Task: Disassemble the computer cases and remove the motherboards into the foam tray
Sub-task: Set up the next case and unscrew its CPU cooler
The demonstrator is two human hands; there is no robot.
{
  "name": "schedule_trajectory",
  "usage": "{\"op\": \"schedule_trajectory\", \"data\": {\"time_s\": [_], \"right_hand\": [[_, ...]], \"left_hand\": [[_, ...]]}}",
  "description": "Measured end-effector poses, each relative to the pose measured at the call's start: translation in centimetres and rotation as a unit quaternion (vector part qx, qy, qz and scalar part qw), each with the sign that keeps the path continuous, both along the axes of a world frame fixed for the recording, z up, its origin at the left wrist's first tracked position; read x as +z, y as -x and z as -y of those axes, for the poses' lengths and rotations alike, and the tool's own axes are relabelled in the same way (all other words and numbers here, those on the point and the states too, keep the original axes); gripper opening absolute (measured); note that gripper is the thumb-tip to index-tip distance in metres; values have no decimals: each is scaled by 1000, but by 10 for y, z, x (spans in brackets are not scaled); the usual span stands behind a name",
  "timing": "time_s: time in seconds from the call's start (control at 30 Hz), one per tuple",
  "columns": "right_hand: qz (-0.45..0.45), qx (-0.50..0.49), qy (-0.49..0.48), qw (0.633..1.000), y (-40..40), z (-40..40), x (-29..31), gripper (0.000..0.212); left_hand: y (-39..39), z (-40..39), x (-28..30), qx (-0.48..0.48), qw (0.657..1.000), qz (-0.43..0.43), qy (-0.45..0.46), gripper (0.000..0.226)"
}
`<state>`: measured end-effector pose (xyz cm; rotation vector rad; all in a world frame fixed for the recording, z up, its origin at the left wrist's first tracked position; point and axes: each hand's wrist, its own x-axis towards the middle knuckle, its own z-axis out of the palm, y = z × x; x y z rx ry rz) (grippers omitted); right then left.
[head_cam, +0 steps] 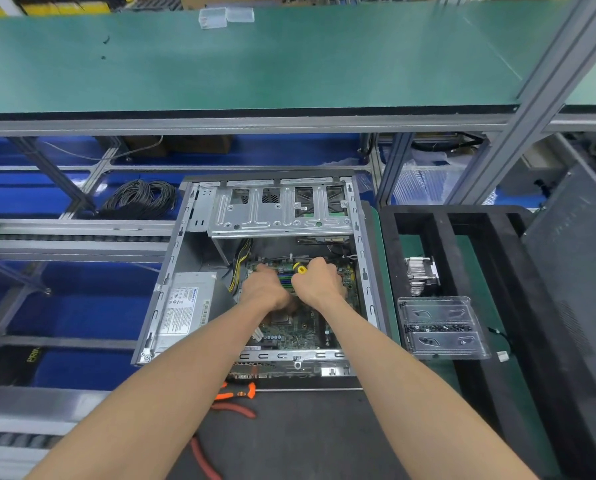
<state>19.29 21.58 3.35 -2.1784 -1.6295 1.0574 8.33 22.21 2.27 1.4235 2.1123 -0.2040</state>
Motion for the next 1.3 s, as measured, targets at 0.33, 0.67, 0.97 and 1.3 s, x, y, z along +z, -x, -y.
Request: {"op": "schedule_trajectory", "data": {"time_s": [0.33, 0.67, 0.97, 1.3], "right_hand": [[3, 2, -1, 1000, 0, 1, 2, 12], [2, 3, 5, 1000, 0, 1, 3, 11], [-32, -4, 3, 999, -1, 3, 10, 11], [-258, -78, -7, 963, -5, 7, 28, 15]], "left_hand": [[-5, 3, -2, 16, 1000, 5, -8, 86], [-8, 3, 1, -19, 999, -38, -3, 76], [7, 6, 51, -65, 996, 20, 64, 34], [42, 0, 90, 61, 952, 298, -46, 27]]}}
